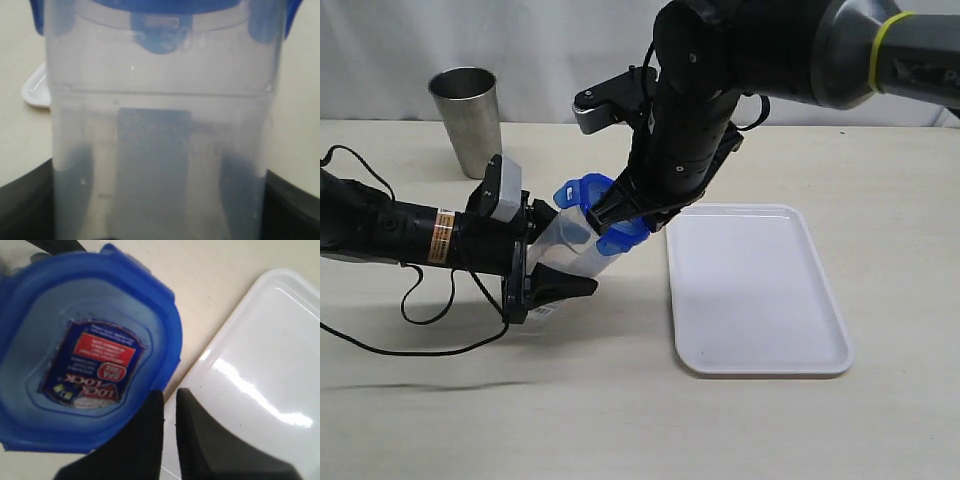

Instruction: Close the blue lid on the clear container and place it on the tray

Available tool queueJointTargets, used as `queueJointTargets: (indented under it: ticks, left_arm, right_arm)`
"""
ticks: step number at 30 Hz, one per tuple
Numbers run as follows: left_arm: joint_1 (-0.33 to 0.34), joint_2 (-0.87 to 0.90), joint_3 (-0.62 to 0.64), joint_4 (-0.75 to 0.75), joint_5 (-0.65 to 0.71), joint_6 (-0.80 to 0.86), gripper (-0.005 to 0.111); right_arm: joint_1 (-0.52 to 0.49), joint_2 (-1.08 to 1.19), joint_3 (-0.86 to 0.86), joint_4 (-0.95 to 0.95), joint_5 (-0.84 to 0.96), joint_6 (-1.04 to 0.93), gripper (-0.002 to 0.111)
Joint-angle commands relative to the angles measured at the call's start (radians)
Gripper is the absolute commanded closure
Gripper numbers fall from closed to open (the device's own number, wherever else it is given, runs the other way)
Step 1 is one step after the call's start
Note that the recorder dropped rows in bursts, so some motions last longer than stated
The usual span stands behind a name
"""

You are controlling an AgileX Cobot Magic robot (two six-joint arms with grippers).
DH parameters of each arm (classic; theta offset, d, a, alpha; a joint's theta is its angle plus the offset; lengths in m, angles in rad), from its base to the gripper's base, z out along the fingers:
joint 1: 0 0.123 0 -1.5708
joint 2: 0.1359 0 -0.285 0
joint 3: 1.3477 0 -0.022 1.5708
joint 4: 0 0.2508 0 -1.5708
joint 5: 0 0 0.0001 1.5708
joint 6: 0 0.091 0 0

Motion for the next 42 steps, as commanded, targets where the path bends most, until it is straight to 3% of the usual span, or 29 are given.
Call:
queueJointTargets:
  ticks: [1, 6, 15, 19, 26, 42]
  left_arm:
    - [-0.001, -0.015, -0.003, -0.036, -0.031, -0.053, 0.107]
    - [-0.001, -0.015, -0.003, -0.011, 0.014, -0.069, 0.107]
    - [-0.001, -0.015, -0.003, -0.005, 0.037, -0.069, 0.107]
    - [-0.001, -0.015, -0.003, -0.005, 0.037, -0.069, 0.107]
    - [-0.001, -0.015, -0.003, -0.005, 0.037, -0.069, 0.107]
    - [-0.001, -0.015, -0.003, -0.011, 0.033, -0.069, 0.107]
  right_arm:
    - [-0.024, 0.002, 0.009, 0.017, -0.017, 0.015, 0.098]
    - [-0.056, -0.025, 0.007, 0.028, -0.035, 0.020, 0.096]
    - [-0.050, -0.121, -0.115, 0.200, -0.091, 0.015, 0.069]
    - [0.027, -0.096, -0.155, 0.159, -0.093, 0.031, 0.070]
    - [0.163, 0.019, -0.222, -0.220, -0.017, 0.276, 0.070]
    - [0.171, 0.140, -0.273, -0.197, 0.111, 0.283, 0.070]
